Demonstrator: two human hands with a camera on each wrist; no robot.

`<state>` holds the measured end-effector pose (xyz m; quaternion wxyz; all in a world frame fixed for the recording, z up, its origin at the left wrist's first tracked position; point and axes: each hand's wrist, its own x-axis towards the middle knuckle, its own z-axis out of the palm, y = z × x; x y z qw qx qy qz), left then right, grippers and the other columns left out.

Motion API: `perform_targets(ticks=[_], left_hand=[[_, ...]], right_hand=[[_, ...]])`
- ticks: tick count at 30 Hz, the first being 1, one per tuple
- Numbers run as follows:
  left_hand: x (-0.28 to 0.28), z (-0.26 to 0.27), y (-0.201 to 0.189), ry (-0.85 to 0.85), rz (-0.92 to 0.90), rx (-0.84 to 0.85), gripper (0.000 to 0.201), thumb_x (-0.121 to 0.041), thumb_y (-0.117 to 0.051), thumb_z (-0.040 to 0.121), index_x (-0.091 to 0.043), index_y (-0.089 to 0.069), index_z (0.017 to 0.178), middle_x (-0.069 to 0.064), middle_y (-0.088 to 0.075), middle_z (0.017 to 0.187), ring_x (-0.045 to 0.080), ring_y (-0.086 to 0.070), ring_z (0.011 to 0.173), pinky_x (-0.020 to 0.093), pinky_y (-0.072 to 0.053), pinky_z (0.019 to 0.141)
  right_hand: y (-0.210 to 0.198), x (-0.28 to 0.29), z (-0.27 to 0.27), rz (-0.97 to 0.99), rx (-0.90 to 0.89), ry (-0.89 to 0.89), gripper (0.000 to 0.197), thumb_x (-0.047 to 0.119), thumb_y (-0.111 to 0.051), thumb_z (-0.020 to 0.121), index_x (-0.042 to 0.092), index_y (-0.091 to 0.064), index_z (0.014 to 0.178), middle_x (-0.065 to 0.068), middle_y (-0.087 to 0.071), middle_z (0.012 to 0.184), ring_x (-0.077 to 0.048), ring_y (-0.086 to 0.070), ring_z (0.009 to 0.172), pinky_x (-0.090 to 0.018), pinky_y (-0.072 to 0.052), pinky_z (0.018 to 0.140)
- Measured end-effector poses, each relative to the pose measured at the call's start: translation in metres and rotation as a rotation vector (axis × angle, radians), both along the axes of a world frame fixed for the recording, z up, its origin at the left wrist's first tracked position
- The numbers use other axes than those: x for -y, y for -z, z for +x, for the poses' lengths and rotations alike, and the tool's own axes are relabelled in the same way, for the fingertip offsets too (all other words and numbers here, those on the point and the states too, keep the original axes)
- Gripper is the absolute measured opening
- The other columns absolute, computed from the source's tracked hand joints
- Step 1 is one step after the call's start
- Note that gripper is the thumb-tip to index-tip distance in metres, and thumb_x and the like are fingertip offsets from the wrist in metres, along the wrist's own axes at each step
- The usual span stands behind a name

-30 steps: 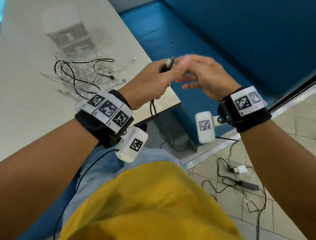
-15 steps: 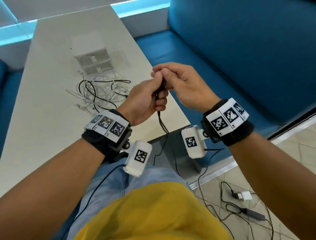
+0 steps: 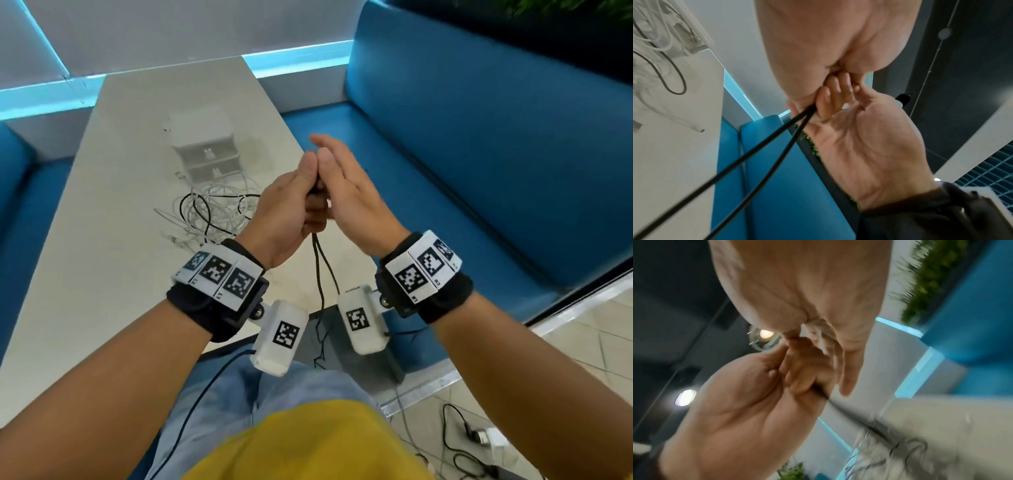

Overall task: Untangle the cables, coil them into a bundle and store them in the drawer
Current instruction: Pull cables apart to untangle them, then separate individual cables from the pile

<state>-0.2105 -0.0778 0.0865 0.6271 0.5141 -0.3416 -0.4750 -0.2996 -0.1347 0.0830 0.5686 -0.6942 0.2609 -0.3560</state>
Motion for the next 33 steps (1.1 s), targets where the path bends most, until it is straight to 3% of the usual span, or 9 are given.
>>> perform_targets(ticks=[2,5,9,15,21,24,26,29,33], left_hand=[[0.001,0.003,-0.007,-0.094,-0.019,-0.040,0.043,-0.046,-0.036,0.101,-0.016,-0.053,0.074,-0.003,-0.042,0.048,0.010,-0.038,0.045,0.023,-0.032,0.045],[-0.002,0.029,-0.017,-0.179,-0.084,0.000,0.043,-0.045,-0.029,0.103,-0.019,-0.042,0.070,-0.008,-0.023,0.047,0.008,-0.015,0.046,0.025,-0.013,0.046],[-0.023,0.099,-0.023,-0.377,-0.032,0.069,0.042,-0.046,-0.029,0.103,-0.021,-0.042,0.071,-0.010,-0.023,0.048,0.008,-0.017,0.044,0.020,-0.017,0.041],[-0.056,0.165,-0.003,-0.521,0.084,0.272,0.042,-0.044,-0.029,0.104,-0.020,-0.039,0.071,-0.011,-0.024,0.045,0.009,-0.018,0.042,0.022,-0.018,0.041],[-0.068,0.190,-0.001,-0.684,0.114,0.281,0.040,-0.042,-0.033,0.103,-0.018,-0.044,0.073,-0.010,-0.027,0.040,0.006,-0.021,0.038,0.021,-0.020,0.040],[-0.073,0.188,0.002,-0.614,0.126,0.248,0.036,-0.044,-0.040,0.101,-0.017,-0.048,0.078,-0.010,-0.026,0.043,0.007,-0.020,0.041,0.020,-0.020,0.040],[-0.074,0.183,0.006,-0.562,0.136,0.275,0.031,-0.044,-0.053,0.096,-0.016,-0.050,0.083,-0.011,-0.026,0.049,0.008,-0.020,0.044,0.020,-0.021,0.042],[-0.072,0.175,0.010,-0.540,0.145,0.282,0.014,-0.025,-0.066,0.090,-0.017,-0.056,0.083,-0.007,-0.030,0.057,0.011,-0.022,0.048,0.022,-0.022,0.044],[-0.068,0.171,0.012,-0.520,0.145,0.296,0.008,-0.012,-0.065,0.090,-0.019,-0.066,0.093,-0.009,-0.036,0.057,0.010,-0.025,0.046,0.021,-0.024,0.044]], right_hand=[[0.000,-0.007,0.009,0.301,0.006,-0.119,0.047,0.051,-0.029,0.101,0.016,-0.058,0.111,-0.006,-0.061,0.078,-0.020,-0.058,0.069,-0.040,-0.055,0.068],[0.018,-0.005,0.016,0.308,-0.224,-0.235,0.049,0.051,-0.025,0.102,0.017,-0.060,0.101,-0.006,-0.053,0.057,-0.017,-0.039,0.044,-0.027,-0.033,0.046],[0.061,0.003,0.012,0.203,-0.542,-0.315,0.045,0.036,-0.032,0.104,0.003,-0.064,0.104,0.001,-0.037,0.048,-0.013,-0.025,0.042,-0.026,-0.019,0.044],[0.074,0.006,0.024,0.144,-0.721,-0.372,0.044,0.034,-0.035,0.103,0.002,-0.065,0.096,0.001,-0.039,0.053,-0.010,-0.027,0.041,-0.023,-0.022,0.042],[0.076,0.005,0.044,-0.245,-1.139,-0.655,0.030,0.031,-0.048,0.098,0.009,-0.068,0.095,0.001,-0.066,0.069,-0.010,-0.055,0.059,-0.025,-0.045,0.066],[0.064,0.022,0.069,-0.320,-0.982,-0.471,0.016,0.027,-0.058,0.093,0.015,-0.068,0.098,0.001,-0.069,0.088,-0.009,-0.061,0.074,-0.020,-0.046,0.064],[0.064,0.038,0.091,-0.438,-0.937,-0.294,0.013,0.024,-0.062,0.090,0.018,-0.066,0.101,-0.003,-0.065,0.107,-0.017,-0.060,0.091,-0.026,-0.047,0.075],[0.080,0.053,0.121,-0.550,-1.072,-0.226,0.038,0.029,-0.066,0.087,0.023,-0.057,0.124,-0.006,-0.057,0.129,-0.026,-0.055,0.116,-0.032,-0.044,0.093],[0.102,0.062,0.144,-0.574,-1.159,-0.174,0.040,0.031,-0.068,0.086,0.013,-0.061,0.121,-0.011,-0.063,0.120,-0.030,-0.060,0.109,-0.035,-0.050,0.090]])
